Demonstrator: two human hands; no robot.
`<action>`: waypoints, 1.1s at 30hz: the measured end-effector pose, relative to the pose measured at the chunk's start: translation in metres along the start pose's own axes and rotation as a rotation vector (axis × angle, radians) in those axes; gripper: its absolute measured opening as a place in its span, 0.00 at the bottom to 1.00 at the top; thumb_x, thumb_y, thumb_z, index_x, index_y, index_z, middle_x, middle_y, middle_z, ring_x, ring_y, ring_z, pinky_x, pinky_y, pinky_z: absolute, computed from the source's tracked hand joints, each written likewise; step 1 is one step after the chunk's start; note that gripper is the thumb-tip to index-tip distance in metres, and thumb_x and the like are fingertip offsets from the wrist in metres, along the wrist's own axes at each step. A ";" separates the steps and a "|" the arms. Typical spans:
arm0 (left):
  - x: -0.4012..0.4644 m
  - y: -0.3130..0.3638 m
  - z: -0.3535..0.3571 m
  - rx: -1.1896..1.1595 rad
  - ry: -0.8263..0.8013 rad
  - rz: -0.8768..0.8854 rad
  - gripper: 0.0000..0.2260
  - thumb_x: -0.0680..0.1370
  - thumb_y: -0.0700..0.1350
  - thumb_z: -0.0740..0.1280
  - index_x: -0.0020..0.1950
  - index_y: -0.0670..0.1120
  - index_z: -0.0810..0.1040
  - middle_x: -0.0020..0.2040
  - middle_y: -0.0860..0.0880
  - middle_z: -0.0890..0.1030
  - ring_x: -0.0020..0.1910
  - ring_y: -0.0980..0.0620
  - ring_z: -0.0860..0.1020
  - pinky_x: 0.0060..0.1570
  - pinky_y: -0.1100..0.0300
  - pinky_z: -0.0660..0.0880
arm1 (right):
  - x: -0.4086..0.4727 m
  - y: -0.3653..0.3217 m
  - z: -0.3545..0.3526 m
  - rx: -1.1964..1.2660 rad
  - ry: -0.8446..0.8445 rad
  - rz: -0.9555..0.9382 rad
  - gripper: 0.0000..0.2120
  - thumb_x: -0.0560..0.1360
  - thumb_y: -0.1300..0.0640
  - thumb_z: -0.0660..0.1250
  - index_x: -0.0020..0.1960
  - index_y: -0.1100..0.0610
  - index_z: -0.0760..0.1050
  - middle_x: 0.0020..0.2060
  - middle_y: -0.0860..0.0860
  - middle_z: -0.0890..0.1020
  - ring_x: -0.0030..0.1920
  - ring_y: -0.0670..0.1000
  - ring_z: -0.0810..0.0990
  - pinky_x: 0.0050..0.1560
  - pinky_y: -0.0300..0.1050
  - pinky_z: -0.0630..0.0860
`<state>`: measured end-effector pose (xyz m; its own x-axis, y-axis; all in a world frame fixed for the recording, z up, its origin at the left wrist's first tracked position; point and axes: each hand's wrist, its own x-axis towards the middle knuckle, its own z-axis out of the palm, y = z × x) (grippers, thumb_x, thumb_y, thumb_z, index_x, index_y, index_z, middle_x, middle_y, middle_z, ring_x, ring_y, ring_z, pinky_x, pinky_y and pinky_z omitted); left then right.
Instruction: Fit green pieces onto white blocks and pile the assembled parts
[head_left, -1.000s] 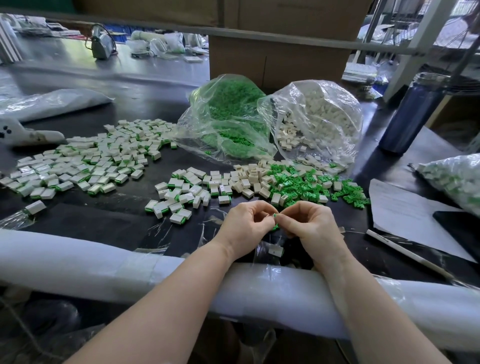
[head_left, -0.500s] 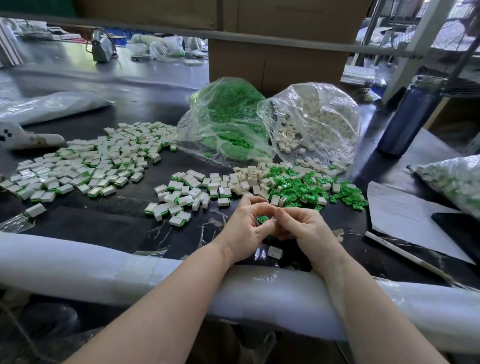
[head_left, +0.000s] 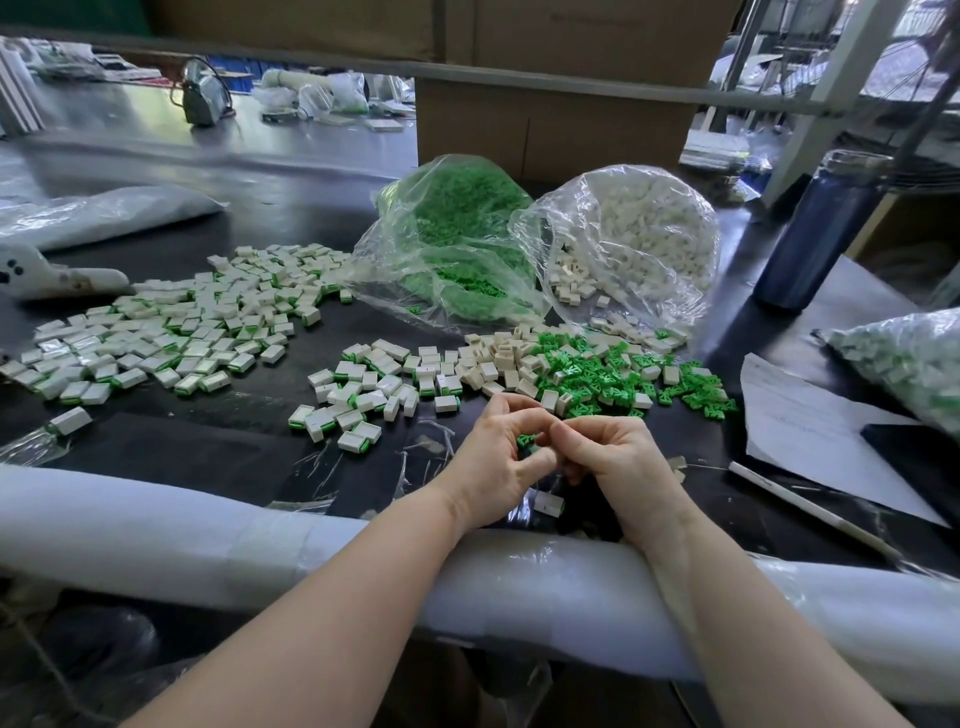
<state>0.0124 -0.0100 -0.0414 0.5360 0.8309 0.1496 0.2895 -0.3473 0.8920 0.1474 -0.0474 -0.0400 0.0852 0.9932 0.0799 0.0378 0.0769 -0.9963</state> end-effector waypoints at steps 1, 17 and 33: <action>0.000 0.000 0.000 -0.007 -0.002 0.000 0.07 0.75 0.36 0.65 0.48 0.47 0.78 0.56 0.48 0.66 0.58 0.54 0.69 0.62 0.62 0.68 | 0.000 0.000 0.000 0.010 0.001 -0.001 0.11 0.74 0.63 0.66 0.34 0.57 0.82 0.23 0.49 0.78 0.25 0.42 0.73 0.28 0.32 0.70; 0.001 -0.002 0.000 -0.046 0.017 0.009 0.08 0.76 0.36 0.64 0.46 0.50 0.76 0.56 0.48 0.66 0.55 0.54 0.69 0.61 0.61 0.69 | 0.003 0.005 0.002 0.011 0.003 0.005 0.10 0.70 0.52 0.68 0.37 0.57 0.83 0.29 0.56 0.79 0.31 0.50 0.75 0.32 0.39 0.74; 0.002 -0.003 -0.003 -0.012 0.136 -0.048 0.05 0.76 0.42 0.67 0.49 0.41 0.79 0.47 0.47 0.77 0.45 0.48 0.77 0.50 0.58 0.76 | 0.006 0.005 -0.001 -0.329 0.228 -0.179 0.08 0.72 0.64 0.70 0.37 0.54 0.78 0.32 0.47 0.80 0.33 0.38 0.76 0.37 0.28 0.72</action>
<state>0.0103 -0.0063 -0.0422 0.4088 0.8981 0.1625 0.3024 -0.3013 0.9043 0.1496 -0.0411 -0.0445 0.2642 0.9191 0.2922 0.3844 0.1775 -0.9060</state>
